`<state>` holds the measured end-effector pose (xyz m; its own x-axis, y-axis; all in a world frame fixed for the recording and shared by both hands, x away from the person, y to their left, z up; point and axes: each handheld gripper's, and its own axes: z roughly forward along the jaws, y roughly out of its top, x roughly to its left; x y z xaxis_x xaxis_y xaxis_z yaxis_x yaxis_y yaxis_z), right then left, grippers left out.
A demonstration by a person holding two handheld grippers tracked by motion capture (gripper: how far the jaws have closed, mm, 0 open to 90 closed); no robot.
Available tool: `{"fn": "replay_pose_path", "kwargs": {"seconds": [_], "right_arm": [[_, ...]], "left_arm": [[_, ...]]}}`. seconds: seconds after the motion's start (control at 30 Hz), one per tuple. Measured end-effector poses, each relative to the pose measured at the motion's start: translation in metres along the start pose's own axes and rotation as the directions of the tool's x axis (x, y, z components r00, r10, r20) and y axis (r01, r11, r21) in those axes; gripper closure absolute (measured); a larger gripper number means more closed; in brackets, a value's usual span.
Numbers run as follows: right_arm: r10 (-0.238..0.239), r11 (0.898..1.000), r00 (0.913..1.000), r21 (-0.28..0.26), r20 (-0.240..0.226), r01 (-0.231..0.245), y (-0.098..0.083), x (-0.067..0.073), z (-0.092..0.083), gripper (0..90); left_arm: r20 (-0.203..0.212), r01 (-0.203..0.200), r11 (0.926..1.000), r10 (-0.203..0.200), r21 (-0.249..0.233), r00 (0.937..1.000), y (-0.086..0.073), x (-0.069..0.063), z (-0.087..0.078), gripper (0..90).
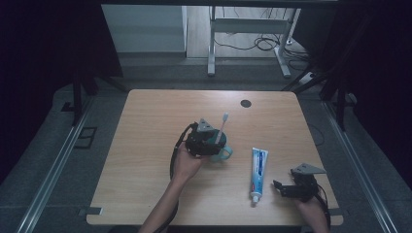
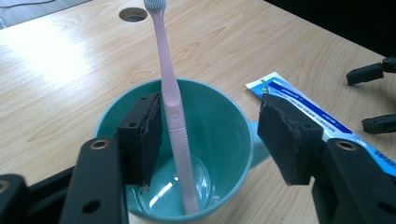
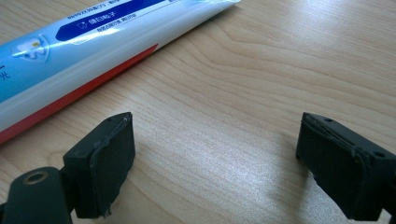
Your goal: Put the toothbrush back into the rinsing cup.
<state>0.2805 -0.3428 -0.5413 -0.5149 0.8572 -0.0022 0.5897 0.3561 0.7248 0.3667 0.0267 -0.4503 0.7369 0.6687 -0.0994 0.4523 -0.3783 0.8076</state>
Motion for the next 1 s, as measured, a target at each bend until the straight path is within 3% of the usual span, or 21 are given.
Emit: {"fn": "replay_pose_path", "kwargs": {"seconds": [0.53,0.67,1.0], "right_arm": [[-0.002,1.0,1.0,-0.001,0.0,0.002,0.0,0.0,0.0,11.8],[0.001,1.0,1.0,0.001,0.0,-0.001,0.0,0.0,0.0,11.8],[0.001,1.0,1.0,0.001,-0.001,-0.001,0.0,0.0,0.0,11.8]], "left_arm": [[0.001,0.031,0.9995,-0.031,-0.004,0.9995,-0.003,-0.008,-0.017,20.2],[0.025,0.048,0.9988,-0.048,-0.013,0.9986,-0.007,-0.009,-0.023,16.0],[0.036,0.064,0.9977,-0.063,-0.022,0.9974,-0.021,-0.01,-0.037,14.6]]}}
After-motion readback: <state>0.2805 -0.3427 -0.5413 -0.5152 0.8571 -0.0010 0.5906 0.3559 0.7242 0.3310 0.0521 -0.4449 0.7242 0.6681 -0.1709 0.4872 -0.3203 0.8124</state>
